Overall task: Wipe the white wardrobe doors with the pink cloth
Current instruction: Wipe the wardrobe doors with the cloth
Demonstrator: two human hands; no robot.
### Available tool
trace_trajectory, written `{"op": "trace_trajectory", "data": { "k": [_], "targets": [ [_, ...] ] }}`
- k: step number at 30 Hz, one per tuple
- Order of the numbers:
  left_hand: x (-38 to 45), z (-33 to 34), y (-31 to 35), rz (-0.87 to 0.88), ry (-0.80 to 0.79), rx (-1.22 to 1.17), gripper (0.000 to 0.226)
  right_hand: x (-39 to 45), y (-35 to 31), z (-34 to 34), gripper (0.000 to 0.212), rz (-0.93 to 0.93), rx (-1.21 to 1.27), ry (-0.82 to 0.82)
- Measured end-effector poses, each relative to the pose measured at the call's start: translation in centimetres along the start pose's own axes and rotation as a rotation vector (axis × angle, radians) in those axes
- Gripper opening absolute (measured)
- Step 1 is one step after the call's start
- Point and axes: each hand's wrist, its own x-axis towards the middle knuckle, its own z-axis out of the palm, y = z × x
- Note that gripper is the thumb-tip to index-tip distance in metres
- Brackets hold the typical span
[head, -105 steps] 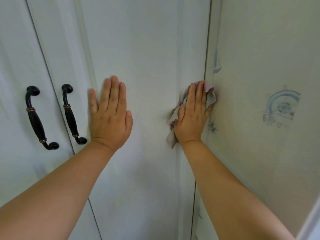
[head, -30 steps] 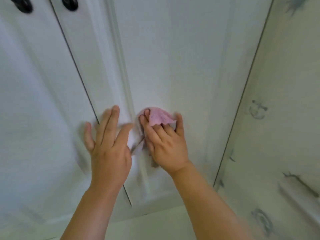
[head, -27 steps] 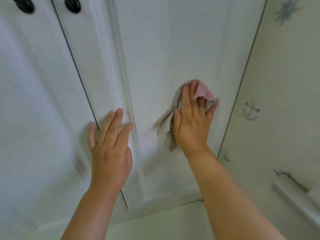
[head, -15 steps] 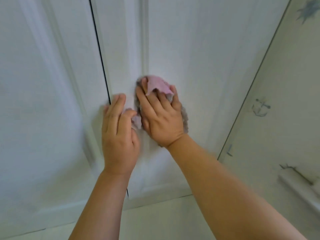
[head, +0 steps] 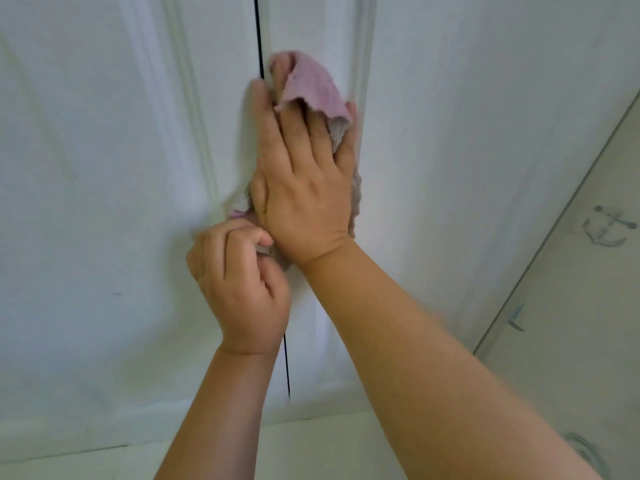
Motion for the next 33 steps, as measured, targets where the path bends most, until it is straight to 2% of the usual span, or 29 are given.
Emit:
{"op": "trace_trajectory", "data": {
  "k": [4, 7, 9, 11, 13, 15, 16, 18, 21, 23, 25, 27, 28, 29, 30, 31, 33],
  "targets": [
    [-0.5, -0.1, -1.1, 0.040, -0.012, 0.013, 0.022, -9.1, 0.6, 0.9, 0.047, -0.111, -0.010, -0.145],
    [-2.2, -0.3, -1.5, 0.062, -0.119, 0.045, 0.020, -18.8, 1.8, -0.1, 0.053, -0.215, 0.042, -0.484],
    [-3.5, -0.1, -1.7, 0.060, -0.189, 0.029, 0.020, -22.5, 2.1, -2.4, 0.058, -0.174, 0.089, -0.631],
    [-5.0, -0.1, -1.5, 0.067, -0.238, -0.036, 0.019, -22.9, 2.1, -4.4, 0.063, -0.013, 0.208, -0.667],
    [-5.9, 0.2, -0.8, 0.083, -0.336, -0.161, 0.020, -21.4, 2.1, -5.9, 0.069, 0.140, 0.414, -0.666],
    [-5.9, 0.4, 0.4, 0.073, -0.449, -0.252, 0.019, -19.5, 2.4, -7.6, 0.052, 0.285, 0.575, -0.610],
    [-5.5, 0.4, 1.1, 0.058, -0.498, -0.287, 0.019, -18.4, 2.6, -8.7, 0.045, 0.420, 0.631, -0.573],
    [-4.1, 0.1, 2.5, -0.037, -0.613, -0.379, 0.019, -15.9, 2.9, -11.1, 0.043, 0.812, 0.765, -0.483],
    [-2.1, 0.2, 3.9, -0.309, -0.874, -0.513, 0.022, -13.7, 4.6, -13.1, 0.039, 1.390, 1.099, -0.373],
    [-2.2, 0.6, 4.4, -0.453, -1.029, -0.587, 0.019, -12.9, 6.0, -13.6, 0.038, 1.648, 1.354, -0.237],
    [-3.1, 1.0, 4.5, -0.481, -1.107, -0.542, 0.041, -11.9, 6.5, -14.6, 0.036, 1.747, 1.520, -0.116],
    [-4.0, 1.4, 5.0, -0.435, -1.160, -0.482, 0.063, -11.2, 6.8, -15.9, 0.024, 1.744, 1.540, -0.093],
    [-4.3, 1.4, 5.5, -0.476, -1.204, -0.515, 0.067, -11.3, 7.2, -16.4, 0.038, 1.741, 1.496, -0.083],
    [-4.4, 1.2, 6.1, -0.589, -1.260, -0.606, 0.067, -11.3, 7.4, -17.0, 0.053, 1.734, 1.486, -0.063],
    [-4.6, 1.1, 6.7, -0.723, -1.322, -0.720, 0.064, -11.4, 7.6, -17.5, 0.059, 1.709, 1.516, -0.062],
    [-4.8, 1.1, 7.3, -0.839, -1.369, -0.823, 0.059, -11.3, 7.7, -17.7, 0.055, 1.698, 1.532, -0.081],
    [-5.3, 0.9, 8.1, -0.939, -1.402, -0.890, 0.048, -11.1, 7.9, -17.8, 0.039, 1.679, 1.588, -0.227]
  ]
}}
